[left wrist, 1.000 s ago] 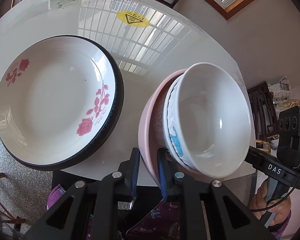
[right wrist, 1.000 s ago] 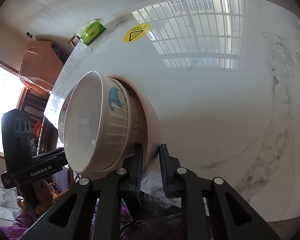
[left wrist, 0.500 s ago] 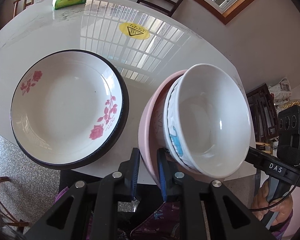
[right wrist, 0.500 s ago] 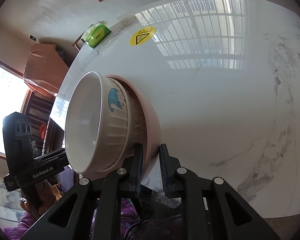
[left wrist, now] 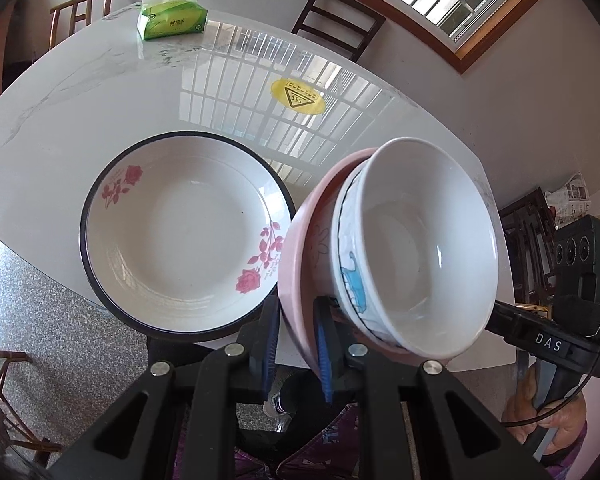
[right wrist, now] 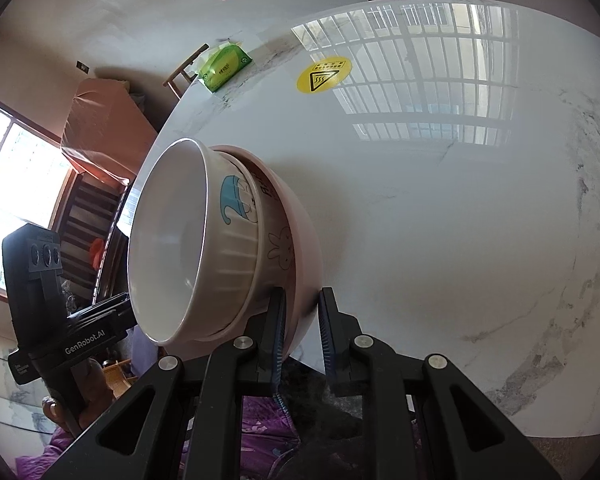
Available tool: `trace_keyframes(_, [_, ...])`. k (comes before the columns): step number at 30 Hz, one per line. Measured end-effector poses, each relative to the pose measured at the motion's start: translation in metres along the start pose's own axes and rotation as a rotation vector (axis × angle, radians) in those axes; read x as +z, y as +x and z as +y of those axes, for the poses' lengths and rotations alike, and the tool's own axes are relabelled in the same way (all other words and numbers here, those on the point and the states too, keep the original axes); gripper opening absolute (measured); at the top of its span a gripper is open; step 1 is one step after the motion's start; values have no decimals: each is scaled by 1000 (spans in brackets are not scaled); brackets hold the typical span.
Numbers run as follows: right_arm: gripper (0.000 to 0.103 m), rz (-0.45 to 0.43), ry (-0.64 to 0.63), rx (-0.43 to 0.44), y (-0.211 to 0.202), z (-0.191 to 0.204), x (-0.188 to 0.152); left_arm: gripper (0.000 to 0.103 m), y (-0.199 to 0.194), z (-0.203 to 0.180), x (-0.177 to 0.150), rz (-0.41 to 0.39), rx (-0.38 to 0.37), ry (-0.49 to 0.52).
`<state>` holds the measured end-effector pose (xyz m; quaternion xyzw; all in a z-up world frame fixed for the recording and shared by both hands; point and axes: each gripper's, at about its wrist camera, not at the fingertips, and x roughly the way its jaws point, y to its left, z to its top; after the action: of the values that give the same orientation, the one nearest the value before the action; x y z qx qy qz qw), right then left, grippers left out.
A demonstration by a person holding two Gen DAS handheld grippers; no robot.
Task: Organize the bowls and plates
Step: 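Carry the nested bowl stack over the pink-flowered plate stack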
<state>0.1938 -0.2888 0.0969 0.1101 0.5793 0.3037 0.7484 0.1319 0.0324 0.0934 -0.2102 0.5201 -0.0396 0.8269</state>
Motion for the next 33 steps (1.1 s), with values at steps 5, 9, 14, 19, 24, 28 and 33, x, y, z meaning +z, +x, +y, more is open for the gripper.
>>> trace_keyframes(5, [17, 10, -17, 13, 6, 14, 3, 17, -11, 9, 2, -20, 12, -16])
trace_keyframes(9, [17, 20, -29, 21, 10, 24, 6, 17, -20, 16, 3, -37, 23, -29])
trace_keyframes(14, [17, 36, -43, 34, 18, 38, 11, 17, -29, 28, 7, -52, 33, -54])
trace_keyframes(19, [17, 53, -59, 44, 29, 53, 17, 16, -37, 41, 8, -64, 47, -73])
trace_keyframes(24, [17, 69, -74, 51, 39, 66, 20, 16, -43, 56, 13, -75, 57, -91])
trace_keyframes(28, [17, 83, -86, 52, 48, 76, 23, 15, -47, 68, 17, -79, 62, -105])
trace_keyframes(33, [17, 100, -96, 51, 56, 86, 25, 15, -49, 77, 20, -83, 69, -118])
